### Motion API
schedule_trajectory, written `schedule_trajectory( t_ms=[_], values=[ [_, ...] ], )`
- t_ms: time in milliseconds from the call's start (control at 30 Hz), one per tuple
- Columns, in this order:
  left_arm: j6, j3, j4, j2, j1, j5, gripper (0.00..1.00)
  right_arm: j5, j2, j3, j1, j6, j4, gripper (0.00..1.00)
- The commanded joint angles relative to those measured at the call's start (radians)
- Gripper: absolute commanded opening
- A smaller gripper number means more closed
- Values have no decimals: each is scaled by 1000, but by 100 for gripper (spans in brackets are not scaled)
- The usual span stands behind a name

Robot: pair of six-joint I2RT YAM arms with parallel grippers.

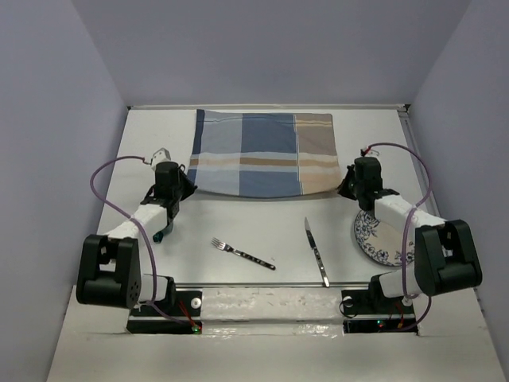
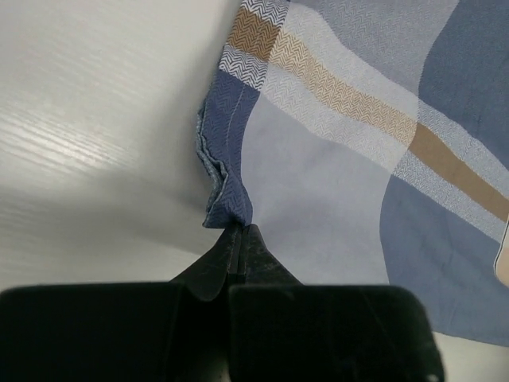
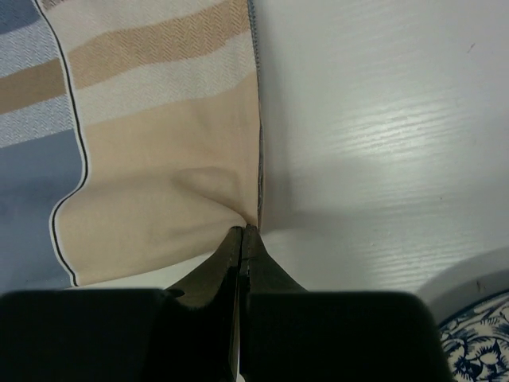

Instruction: Set the dinner table for one person

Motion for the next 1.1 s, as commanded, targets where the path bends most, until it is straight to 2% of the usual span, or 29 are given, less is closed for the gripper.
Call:
schedule_trajectory(
  t_ms=[0,300,667,867,933,1067],
  values=[
    [-30,-84,92,-104,-4,-27,0,-21,-84,-96,-5,42,97,0],
    [-38,-225,70,-286,-7,-43,0,-71,-259,-229,-5,99,93,0],
    [-40,-313,72,-397,-16,-28,0,-66,-311,-276,-5,125,74,0],
    [-32,-313,69,-447,-20,-16,21,-63,-331,-266,-5,126,54,1],
    [-27,-302,58,-461,-31,-22,31,-60,-346,-262,-5,129,44,2],
    [-24,-284,47,-495,-57,-42,42,-63,-378,-248,-5,120,11,10]
  ],
)
